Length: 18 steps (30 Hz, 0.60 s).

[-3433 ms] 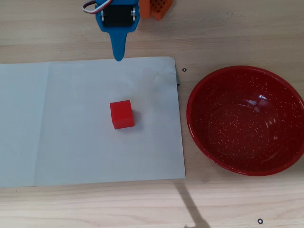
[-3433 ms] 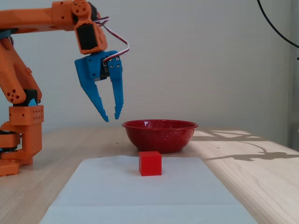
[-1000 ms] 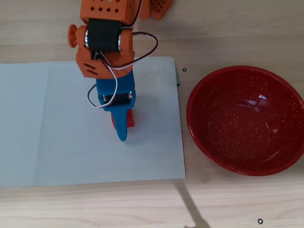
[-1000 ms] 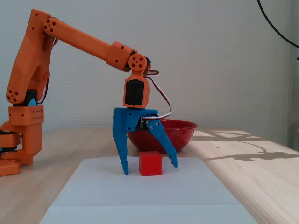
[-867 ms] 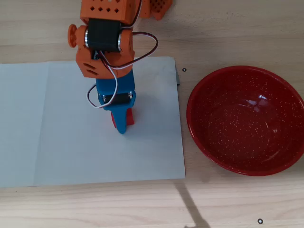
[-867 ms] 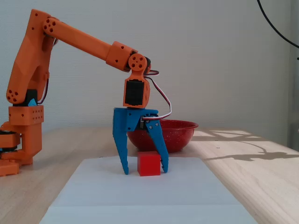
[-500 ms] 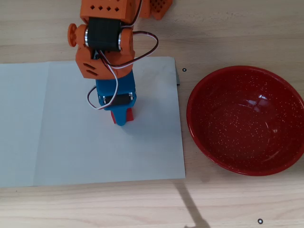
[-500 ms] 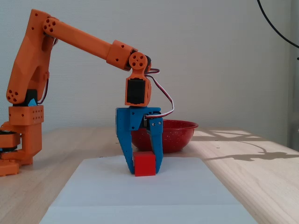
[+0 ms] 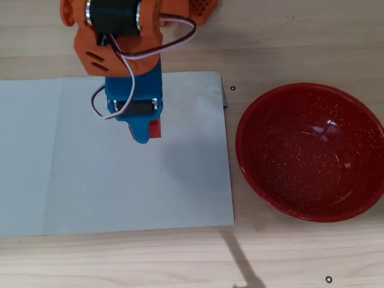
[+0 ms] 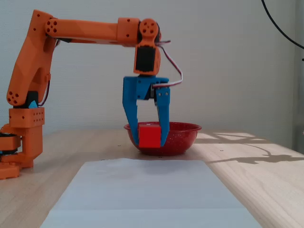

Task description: Grasp the red cube and put it in the red bowl

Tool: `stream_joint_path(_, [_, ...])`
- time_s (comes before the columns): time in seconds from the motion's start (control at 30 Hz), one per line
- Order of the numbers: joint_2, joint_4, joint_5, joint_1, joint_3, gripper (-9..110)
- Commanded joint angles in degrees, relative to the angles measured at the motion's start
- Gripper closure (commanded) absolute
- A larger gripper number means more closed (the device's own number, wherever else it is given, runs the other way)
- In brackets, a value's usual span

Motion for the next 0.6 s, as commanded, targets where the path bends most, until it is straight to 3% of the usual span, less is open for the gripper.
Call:
stream_joint_path(0.0, [8.17, 4.22, -2.55, 1.58, -11.87, 101])
stream_joint_path(0.23, [10.37, 8.61, -5.89, 6.06, -21.97, 101])
stream_joint_path(0.57, [15.38, 6.77, -10.46, 19.25, -23.64, 101])
